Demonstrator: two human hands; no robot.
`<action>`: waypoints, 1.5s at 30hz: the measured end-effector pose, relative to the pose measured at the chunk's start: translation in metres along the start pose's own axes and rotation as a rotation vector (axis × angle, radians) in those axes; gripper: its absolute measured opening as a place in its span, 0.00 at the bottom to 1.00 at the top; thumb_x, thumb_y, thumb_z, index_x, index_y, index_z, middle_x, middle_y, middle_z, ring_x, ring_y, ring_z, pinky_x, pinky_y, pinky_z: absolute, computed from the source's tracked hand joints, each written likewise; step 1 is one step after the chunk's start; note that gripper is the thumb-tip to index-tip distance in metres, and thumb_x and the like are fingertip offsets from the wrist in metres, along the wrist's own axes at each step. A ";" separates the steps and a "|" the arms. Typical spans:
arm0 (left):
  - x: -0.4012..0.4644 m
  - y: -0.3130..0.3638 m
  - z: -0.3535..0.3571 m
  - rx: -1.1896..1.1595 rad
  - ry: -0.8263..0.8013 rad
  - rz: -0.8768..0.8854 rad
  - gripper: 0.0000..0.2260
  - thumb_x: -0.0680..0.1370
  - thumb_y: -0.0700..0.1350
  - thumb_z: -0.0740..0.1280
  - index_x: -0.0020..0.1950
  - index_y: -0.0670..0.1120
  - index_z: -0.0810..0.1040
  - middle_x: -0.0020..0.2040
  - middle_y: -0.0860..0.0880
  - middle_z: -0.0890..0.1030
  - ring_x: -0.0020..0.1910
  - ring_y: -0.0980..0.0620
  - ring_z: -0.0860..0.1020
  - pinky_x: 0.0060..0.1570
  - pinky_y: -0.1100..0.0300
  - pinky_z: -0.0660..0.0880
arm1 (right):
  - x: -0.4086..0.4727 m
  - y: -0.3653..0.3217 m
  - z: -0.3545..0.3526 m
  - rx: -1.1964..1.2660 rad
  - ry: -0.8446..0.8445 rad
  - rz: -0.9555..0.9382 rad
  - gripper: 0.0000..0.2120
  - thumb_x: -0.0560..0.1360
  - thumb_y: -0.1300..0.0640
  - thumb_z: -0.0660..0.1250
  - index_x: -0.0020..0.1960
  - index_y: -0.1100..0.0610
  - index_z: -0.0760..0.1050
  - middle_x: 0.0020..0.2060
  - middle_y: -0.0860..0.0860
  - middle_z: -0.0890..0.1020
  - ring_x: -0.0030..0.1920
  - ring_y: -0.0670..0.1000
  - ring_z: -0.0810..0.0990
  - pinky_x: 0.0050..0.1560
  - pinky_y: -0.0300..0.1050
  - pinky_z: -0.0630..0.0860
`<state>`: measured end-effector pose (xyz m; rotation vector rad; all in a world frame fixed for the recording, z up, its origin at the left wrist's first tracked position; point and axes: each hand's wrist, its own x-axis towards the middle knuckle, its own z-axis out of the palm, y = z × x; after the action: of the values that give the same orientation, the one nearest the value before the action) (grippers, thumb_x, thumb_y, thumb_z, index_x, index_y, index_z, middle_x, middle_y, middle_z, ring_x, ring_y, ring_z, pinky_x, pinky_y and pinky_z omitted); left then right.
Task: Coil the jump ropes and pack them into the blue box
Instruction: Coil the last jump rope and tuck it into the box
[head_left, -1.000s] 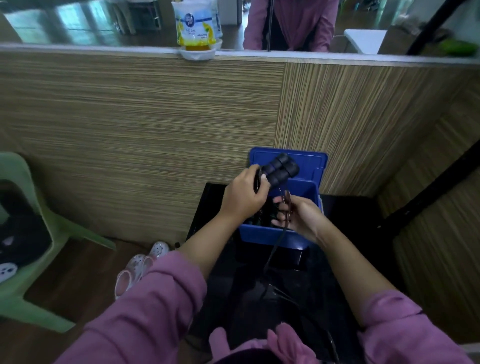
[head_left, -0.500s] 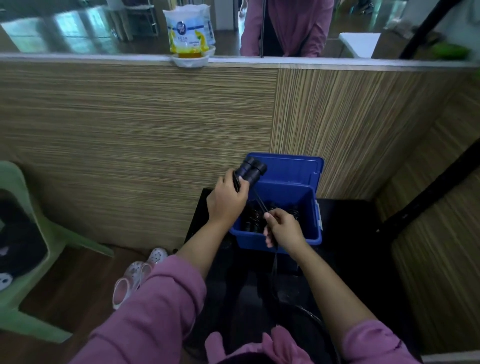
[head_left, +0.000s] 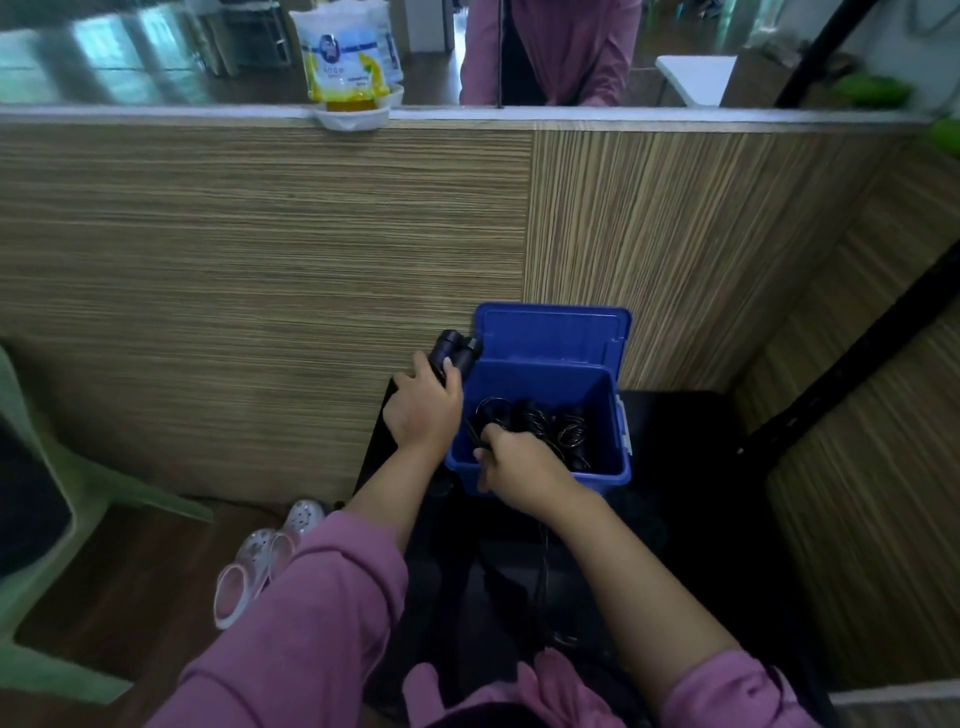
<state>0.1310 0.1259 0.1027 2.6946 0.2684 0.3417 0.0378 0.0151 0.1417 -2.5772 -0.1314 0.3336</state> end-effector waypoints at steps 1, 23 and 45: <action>0.001 -0.001 -0.002 0.039 -0.015 0.010 0.24 0.82 0.58 0.50 0.71 0.44 0.66 0.53 0.37 0.78 0.46 0.39 0.79 0.37 0.54 0.66 | 0.000 0.002 -0.004 -0.022 0.016 0.016 0.09 0.81 0.55 0.55 0.52 0.60 0.70 0.49 0.60 0.80 0.49 0.62 0.79 0.44 0.49 0.72; -0.048 -0.024 0.002 -0.054 -0.316 1.011 0.30 0.79 0.62 0.50 0.71 0.43 0.69 0.48 0.44 0.80 0.42 0.46 0.79 0.39 0.58 0.72 | 0.027 0.075 -0.059 -0.312 -0.033 -0.052 0.10 0.78 0.38 0.56 0.49 0.36 0.75 0.47 0.44 0.72 0.55 0.48 0.68 0.58 0.53 0.56; -0.041 0.013 -0.015 -0.514 -0.017 0.282 0.23 0.77 0.61 0.54 0.65 0.52 0.74 0.55 0.50 0.81 0.52 0.51 0.79 0.46 0.57 0.75 | 0.021 0.042 0.007 0.429 0.250 0.107 0.12 0.82 0.54 0.55 0.56 0.59 0.74 0.43 0.53 0.80 0.43 0.53 0.78 0.43 0.45 0.70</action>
<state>0.0900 0.1101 0.1135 2.2200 -0.1881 0.4048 0.0578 -0.0141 0.1095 -2.1790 0.1548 0.0638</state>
